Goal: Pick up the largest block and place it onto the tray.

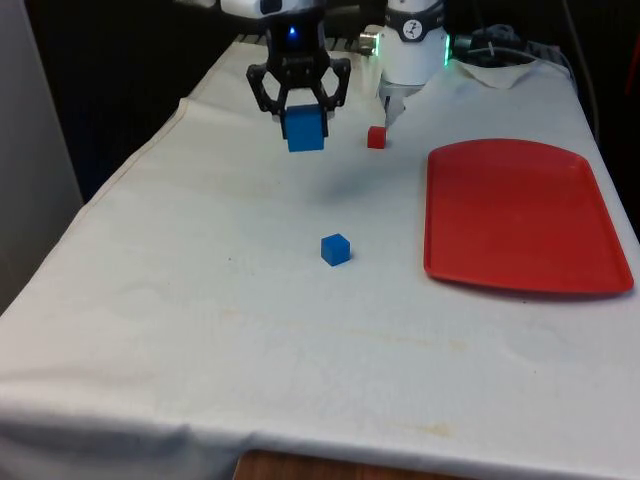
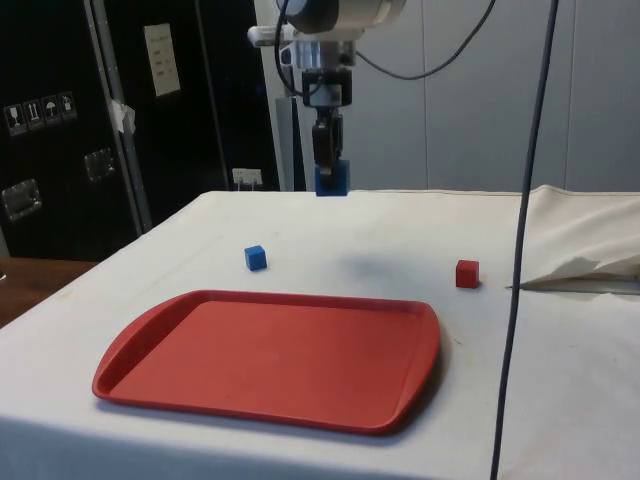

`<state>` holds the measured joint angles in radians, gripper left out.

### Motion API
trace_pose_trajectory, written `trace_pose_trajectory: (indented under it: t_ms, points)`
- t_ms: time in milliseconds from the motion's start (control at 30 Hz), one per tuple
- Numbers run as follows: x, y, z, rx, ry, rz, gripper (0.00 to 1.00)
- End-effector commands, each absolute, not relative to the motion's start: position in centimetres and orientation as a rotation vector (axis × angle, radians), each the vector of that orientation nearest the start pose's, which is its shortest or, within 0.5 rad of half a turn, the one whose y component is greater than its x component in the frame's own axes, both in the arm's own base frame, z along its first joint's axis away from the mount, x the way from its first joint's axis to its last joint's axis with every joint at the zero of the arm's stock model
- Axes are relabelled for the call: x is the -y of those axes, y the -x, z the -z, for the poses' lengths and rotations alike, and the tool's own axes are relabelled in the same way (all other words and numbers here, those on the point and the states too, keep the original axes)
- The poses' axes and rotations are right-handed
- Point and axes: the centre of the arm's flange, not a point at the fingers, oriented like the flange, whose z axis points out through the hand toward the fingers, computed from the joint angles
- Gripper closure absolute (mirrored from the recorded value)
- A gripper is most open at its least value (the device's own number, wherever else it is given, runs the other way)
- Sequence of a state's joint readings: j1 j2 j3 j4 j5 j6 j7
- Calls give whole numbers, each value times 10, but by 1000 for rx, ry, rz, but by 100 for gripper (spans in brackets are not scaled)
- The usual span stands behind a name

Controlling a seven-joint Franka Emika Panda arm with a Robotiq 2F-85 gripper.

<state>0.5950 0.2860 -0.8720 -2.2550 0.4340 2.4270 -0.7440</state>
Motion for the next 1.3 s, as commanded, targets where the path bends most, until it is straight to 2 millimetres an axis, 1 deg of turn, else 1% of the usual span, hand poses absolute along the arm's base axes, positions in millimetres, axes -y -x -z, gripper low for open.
trace_pose_trajectory:
  t_ms: [0,33,233,333,400,433,533,567,700,733,767,967,1000,1067,1167,1200,1267]
  points:
    - [144,-517,-285,241,3093,60,100]
    - [139,-519,-289,244,3091,55,100]
    - [130,-520,-297,241,3093,46,100]
    - [120,-522,-301,240,3093,46,100]
    - [115,-522,-301,238,3092,43,100]
    - [116,-523,-302,242,3081,51,100]
    - [108,-523,-300,234,3089,39,100]
    - [102,-524,-299,232,3086,38,100]
    - [93,-526,-299,223,3081,33,100]
    - [95,-526,-298,231,3073,39,100]
    - [90,-526,-299,224,3080,31,100]
    - [73,-530,-309,218,3065,37,100]
    - [76,-530,-307,222,3054,51,100]
    - [65,-531,-316,217,3061,37,100]
    - [58,-532,-324,215,3055,37,100]
    - [54,-532,-329,213,3051,37,100]
    - [55,-532,-328,220,3042,45,100]
